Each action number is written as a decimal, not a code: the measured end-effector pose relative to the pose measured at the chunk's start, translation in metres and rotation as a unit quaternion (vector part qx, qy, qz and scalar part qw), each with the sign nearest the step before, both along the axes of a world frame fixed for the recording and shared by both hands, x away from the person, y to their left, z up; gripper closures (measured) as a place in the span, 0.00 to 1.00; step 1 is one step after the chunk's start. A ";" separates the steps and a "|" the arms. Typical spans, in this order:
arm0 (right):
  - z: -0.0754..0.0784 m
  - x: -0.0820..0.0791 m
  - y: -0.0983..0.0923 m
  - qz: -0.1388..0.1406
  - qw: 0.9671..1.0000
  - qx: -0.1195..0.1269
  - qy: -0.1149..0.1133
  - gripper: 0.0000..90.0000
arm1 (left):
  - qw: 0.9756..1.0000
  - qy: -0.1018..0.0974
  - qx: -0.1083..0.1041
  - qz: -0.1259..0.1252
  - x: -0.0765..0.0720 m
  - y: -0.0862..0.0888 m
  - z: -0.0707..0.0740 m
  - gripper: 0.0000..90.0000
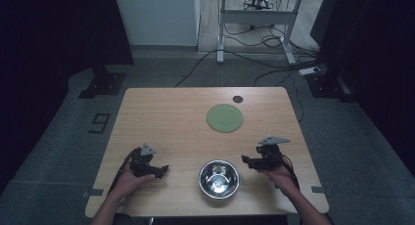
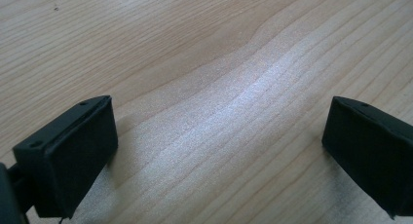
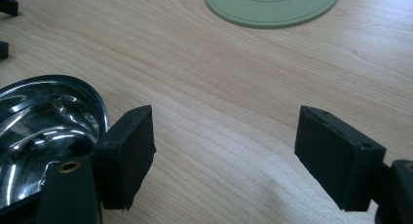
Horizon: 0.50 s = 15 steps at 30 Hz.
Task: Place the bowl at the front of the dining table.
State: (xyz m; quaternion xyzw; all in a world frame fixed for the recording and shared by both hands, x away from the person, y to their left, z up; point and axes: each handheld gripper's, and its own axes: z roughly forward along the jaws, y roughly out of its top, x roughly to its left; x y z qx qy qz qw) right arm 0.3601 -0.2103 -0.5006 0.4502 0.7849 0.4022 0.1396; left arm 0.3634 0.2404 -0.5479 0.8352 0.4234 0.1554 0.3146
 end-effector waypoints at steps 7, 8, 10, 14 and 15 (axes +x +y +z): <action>0.001 -0.004 0.011 0.017 1.000 0.004 0.002 0.26 | 1.000 0.000 0.000 0.000 0.000 0.000 0.000 0.00; 0.000 -0.005 0.013 0.022 1.000 0.004 0.002 0.26 | 1.000 0.000 0.000 0.000 0.000 0.000 0.000 0.00; 0.000 -0.007 0.017 0.027 1.000 0.003 0.004 0.27 | 1.000 0.000 0.000 0.000 0.000 0.000 0.000 0.00; -0.001 -0.009 0.024 0.039 0.999 0.000 0.004 0.27 | 1.000 0.000 0.000 0.000 0.000 0.000 0.000 0.00; -0.001 -0.010 0.026 0.041 0.999 0.000 0.006 0.27 | 1.000 0.000 0.000 0.000 0.000 0.000 0.000 0.00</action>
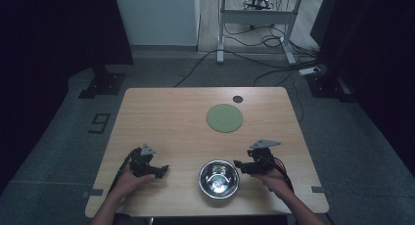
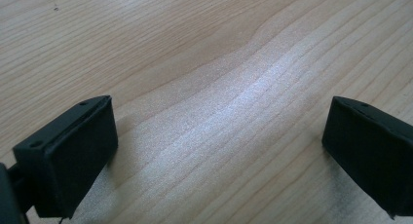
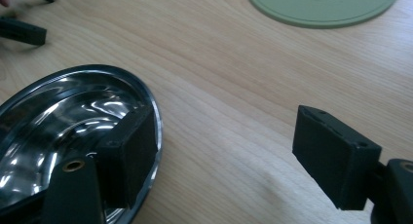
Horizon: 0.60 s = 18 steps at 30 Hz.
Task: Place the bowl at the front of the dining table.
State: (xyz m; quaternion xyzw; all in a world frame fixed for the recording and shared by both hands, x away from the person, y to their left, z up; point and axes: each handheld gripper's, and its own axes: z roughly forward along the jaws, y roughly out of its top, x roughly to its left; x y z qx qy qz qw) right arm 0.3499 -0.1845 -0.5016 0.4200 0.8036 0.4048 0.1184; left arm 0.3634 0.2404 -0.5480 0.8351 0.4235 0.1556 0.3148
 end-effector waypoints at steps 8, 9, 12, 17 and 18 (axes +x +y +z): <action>-0.002 -0.003 0.011 0.016 1.000 -0.002 0.004 0.27 | 1.000 0.000 0.000 0.000 0.000 0.000 0.000 0.00; -0.003 -0.003 0.013 0.017 1.000 -0.003 0.004 0.27 | 1.000 0.000 0.000 0.000 0.000 0.000 0.000 0.00; -0.004 -0.005 0.018 0.026 1.000 -0.006 0.005 0.28 | 1.000 0.000 0.000 0.000 0.000 0.000 0.000 0.00; -0.005 -0.009 0.027 0.040 0.999 -0.009 0.007 0.28 | 1.000 0.000 0.000 0.000 0.000 0.000 0.000 0.00; -0.006 -0.009 0.028 0.042 0.999 -0.010 0.008 0.28 | 1.000 0.000 0.000 0.000 0.000 0.000 0.000 0.00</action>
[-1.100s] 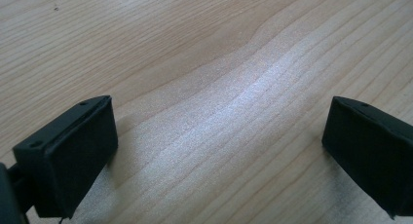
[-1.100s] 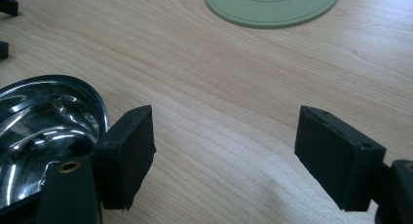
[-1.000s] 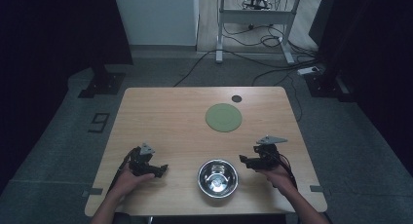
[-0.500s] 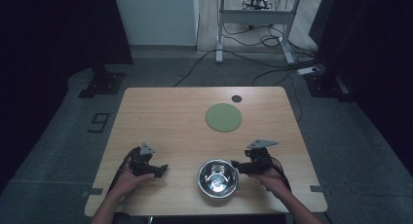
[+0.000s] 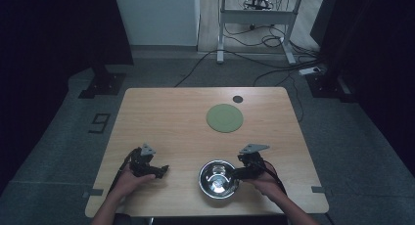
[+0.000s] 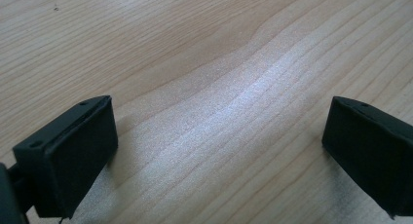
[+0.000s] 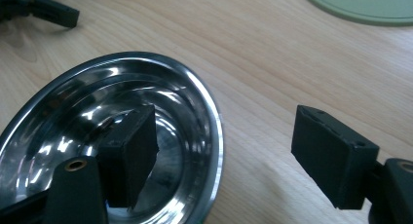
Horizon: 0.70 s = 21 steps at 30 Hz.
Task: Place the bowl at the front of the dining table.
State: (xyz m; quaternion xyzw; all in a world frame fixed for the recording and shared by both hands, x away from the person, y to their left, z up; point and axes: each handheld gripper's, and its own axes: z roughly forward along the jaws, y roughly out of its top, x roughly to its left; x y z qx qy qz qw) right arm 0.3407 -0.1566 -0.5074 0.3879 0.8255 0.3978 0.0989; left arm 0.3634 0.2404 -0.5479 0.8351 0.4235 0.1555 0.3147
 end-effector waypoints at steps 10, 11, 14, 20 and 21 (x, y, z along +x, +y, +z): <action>-0.007 0.000 0.012 0.013 1.000 -0.016 0.008 0.28 | 1.000 0.000 0.000 0.000 0.000 0.000 0.000 0.00; -0.007 0.001 0.012 0.012 1.000 -0.017 0.010 0.28 | 1.000 0.000 0.000 0.000 0.000 0.000 0.000 0.00; -0.009 0.002 0.013 0.012 1.000 -0.022 0.013 0.28 | 1.000 0.000 0.000 0.000 0.000 0.000 0.000 0.00; -0.013 0.004 0.016 0.011 0.999 -0.032 0.020 0.29 | 1.000 -0.001 -0.001 0.000 0.000 0.000 0.000 0.00; -0.013 0.004 0.016 0.011 0.999 -0.035 0.021 0.29 | 1.000 0.000 -0.001 0.000 0.000 0.000 0.000 0.00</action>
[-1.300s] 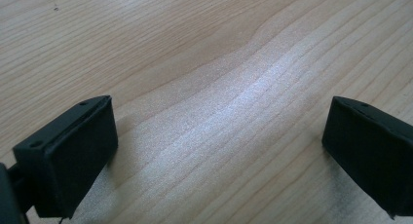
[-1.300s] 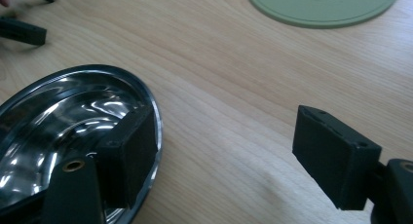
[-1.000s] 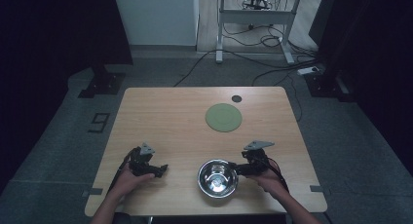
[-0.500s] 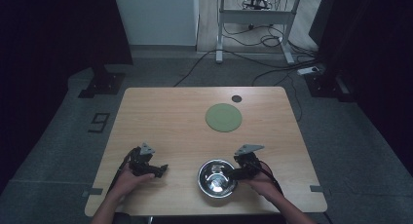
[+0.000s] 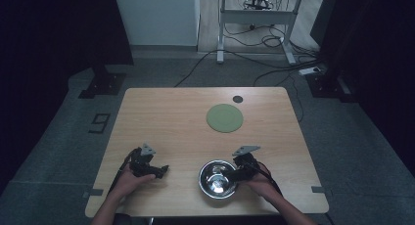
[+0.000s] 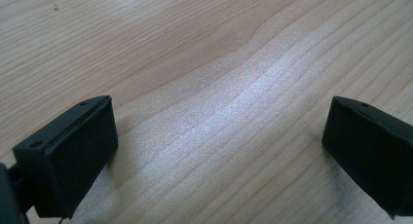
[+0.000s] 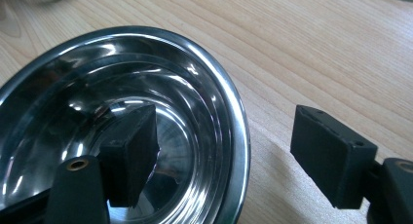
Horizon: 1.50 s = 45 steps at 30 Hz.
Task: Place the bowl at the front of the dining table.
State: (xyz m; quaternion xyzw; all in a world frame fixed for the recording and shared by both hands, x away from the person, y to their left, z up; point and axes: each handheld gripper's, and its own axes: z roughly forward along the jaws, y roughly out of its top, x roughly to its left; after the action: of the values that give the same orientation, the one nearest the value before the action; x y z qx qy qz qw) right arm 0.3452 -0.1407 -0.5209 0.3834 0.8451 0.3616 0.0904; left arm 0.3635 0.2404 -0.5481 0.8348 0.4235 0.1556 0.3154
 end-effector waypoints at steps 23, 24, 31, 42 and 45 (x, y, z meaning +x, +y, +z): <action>-0.008 0.005 0.003 0.011 0.999 -0.028 0.026 0.58 | 1.000 0.001 0.001 -0.001 0.000 0.000 0.000 0.00; -0.009 0.005 0.003 0.014 0.999 -0.029 0.030 0.62 | 1.000 0.001 0.001 -0.001 0.000 0.000 0.000 0.00; -0.010 0.006 0.002 0.022 0.998 -0.032 0.041 0.72 | 1.000 0.001 0.001 -0.001 0.000 0.000 0.000 0.00; -0.010 0.009 -0.001 0.040 0.996 -0.006 0.073 0.90 | 1.000 0.001 0.001 -0.001 0.000 0.000 0.000 0.00; -0.010 0.011 -0.003 0.036 0.996 0.009 0.087 0.92 | 1.000 0.000 0.001 -0.001 0.000 0.000 0.000 0.00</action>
State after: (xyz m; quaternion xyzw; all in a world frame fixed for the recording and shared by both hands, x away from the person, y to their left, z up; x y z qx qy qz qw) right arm 0.3564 -0.1440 -0.5307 0.3837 0.8597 0.3373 0.0007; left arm 0.3636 0.2400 -0.5480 0.8353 0.4228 0.1556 0.3150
